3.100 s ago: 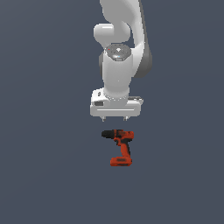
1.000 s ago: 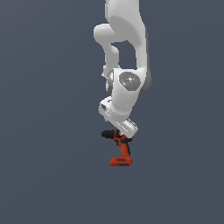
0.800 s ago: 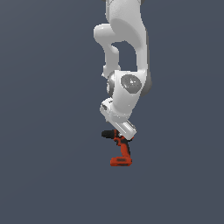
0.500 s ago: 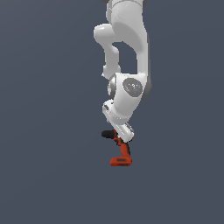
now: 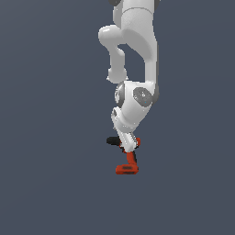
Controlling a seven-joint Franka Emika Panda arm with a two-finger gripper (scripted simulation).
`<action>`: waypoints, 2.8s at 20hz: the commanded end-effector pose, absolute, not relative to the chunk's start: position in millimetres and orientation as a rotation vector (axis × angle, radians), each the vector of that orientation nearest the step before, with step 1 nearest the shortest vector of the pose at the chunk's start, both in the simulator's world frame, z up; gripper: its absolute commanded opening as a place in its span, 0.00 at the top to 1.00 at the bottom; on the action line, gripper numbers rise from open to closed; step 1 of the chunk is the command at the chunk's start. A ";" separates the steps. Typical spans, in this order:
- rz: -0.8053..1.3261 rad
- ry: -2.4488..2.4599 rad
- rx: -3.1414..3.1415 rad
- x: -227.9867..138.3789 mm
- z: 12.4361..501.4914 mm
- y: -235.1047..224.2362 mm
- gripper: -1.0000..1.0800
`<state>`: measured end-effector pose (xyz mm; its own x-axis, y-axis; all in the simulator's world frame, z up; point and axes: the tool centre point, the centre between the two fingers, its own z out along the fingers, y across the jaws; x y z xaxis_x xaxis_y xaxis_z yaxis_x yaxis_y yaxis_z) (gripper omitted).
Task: Pick up the object and move it to a goal position.
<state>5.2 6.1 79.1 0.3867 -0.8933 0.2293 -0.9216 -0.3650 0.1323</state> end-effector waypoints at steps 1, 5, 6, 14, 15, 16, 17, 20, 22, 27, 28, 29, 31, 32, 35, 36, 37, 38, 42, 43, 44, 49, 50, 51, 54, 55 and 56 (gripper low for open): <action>0.194 -1.670 2.354 5.0 75.3 5.4 0.00; 0.228 -1.756 2.271 4.9 69.8 4.3 0.00; 0.236 -1.775 2.252 4.9 68.6 4.1 0.00; 0.285 -1.879 2.144 4.9 62.3 2.7 0.00; 0.289 -1.886 2.135 4.9 61.9 2.6 0.00; 0.293 -1.893 2.128 4.9 61.4 2.5 0.00; 0.296 -1.899 2.121 4.9 61.1 2.4 0.00; 0.302 -1.910 2.109 5.0 60.5 2.3 0.00; 0.302 -1.911 2.107 5.0 60.2 2.5 0.00; 0.301 -1.909 2.110 4.6 54.1 0.2 0.00; 0.301 -1.910 2.109 4.5 50.6 -1.3 0.00; 0.302 -1.910 2.109 4.2 46.3 -2.9 0.00; 0.302 -1.911 2.108 3.7 38.4 -5.6 0.00; 0.302 -1.912 2.107 3.4 35.6 -6.9 0.00; 0.302 -1.912 2.107 3.1 32.1 -8.2 0.00; 0.302 -1.912 2.107 3.1 32.1 -8.2 1.00; 0.302 -1.912 2.107 3.1 32.1 -8.2 1.00; 0.302 -1.912 2.107 3.1 32.1 -8.2 1.00; 0.302 -1.912 2.107 3.1 32.1 -8.2 1.00; 0.302 -1.912 2.107 3.1 32.1 -8.2 1.00; 0.302 -1.912 2.107 3.1 32.1 -8.2 1.00; 0.303 -1.913 2.107 4.3 36.3 -8.4 1.00; 0.303 -1.913 2.107 4.9 39.1 -8.7 1.00; 0.303 -1.913 2.107 5.7 42.7 -9.0 1.00; 0.302 -1.914 2.107 9.0 57.8 -10.6 1.00; 0.302 -1.914 2.107 10.4 64.4 -11.2 1.00; 0.302 -1.914 2.107 12.0 71.6 -11.9 1.00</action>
<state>6.8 -11.2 57.5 0.1050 -0.9353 0.3380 -0.9936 -0.0847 0.0740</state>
